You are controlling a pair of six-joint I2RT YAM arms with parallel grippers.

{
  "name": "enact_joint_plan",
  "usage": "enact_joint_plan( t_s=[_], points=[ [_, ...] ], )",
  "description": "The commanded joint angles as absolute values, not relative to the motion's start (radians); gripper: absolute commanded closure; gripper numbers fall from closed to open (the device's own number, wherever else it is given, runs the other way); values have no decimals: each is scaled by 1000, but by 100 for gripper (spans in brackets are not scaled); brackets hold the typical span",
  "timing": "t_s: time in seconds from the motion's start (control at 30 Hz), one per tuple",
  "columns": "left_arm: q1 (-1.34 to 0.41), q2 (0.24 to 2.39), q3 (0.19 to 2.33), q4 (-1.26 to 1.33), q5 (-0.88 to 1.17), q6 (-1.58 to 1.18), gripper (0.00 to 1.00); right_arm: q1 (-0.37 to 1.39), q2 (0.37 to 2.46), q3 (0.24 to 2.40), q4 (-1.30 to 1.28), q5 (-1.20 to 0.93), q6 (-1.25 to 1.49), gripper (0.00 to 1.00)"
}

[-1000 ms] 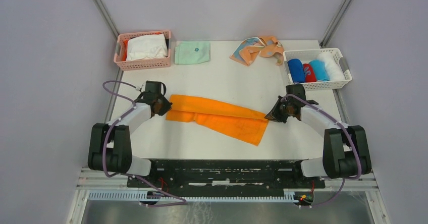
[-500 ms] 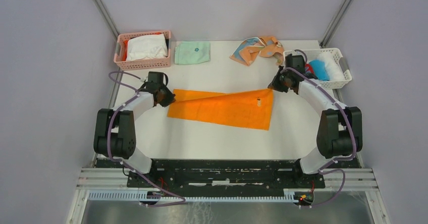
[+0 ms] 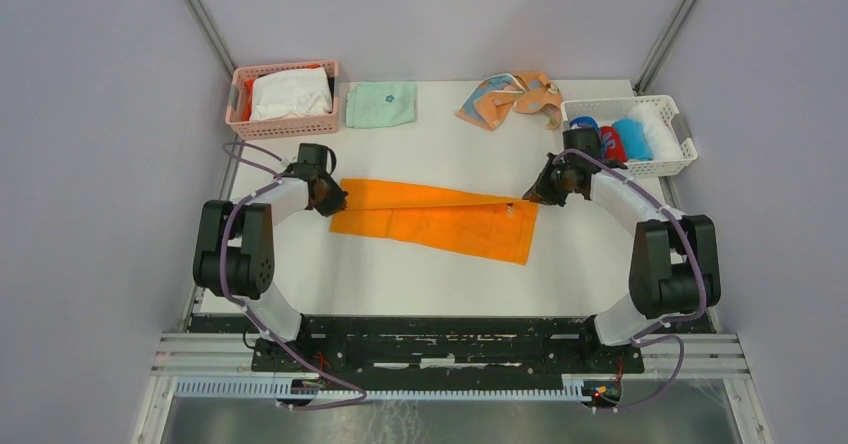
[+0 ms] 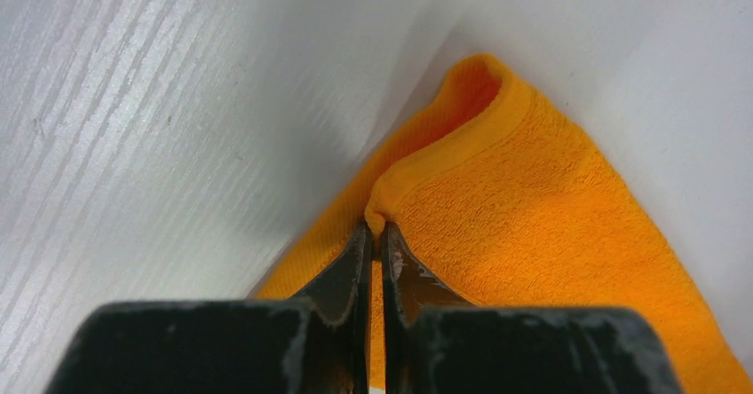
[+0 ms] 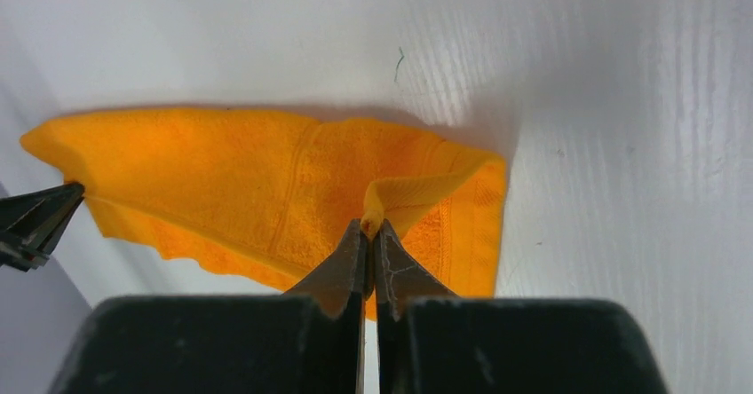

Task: Roll the towels
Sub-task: Fold the towel at the center of the board.

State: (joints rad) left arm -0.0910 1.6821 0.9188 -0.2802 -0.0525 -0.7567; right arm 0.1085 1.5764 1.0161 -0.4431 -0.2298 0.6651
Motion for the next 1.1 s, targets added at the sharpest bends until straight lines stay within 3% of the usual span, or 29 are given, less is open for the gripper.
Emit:
enact_joint_plan(
  t_s=[0.0,0.27,0.47,0.7,1.07],
  points=[
    [-80,1717,921,-293,-125,-733,97,101,1508,949,-401,-339,739,93],
    [-76,1742,915,-291,-135,-747,97,100,1486,714,-298,-411,736,90],
    [-70,1724,916,-301,-138,-750,97,100,1561,677,-302,-358,723,91],
    [-63,1674,920,-309,-140,-759,97,99,1655,856,-328,-157,697,92],
    [-63,1565,1043,-347,-55,-772,97,99,1666,1272,-501,-187,623,91]
  ],
)
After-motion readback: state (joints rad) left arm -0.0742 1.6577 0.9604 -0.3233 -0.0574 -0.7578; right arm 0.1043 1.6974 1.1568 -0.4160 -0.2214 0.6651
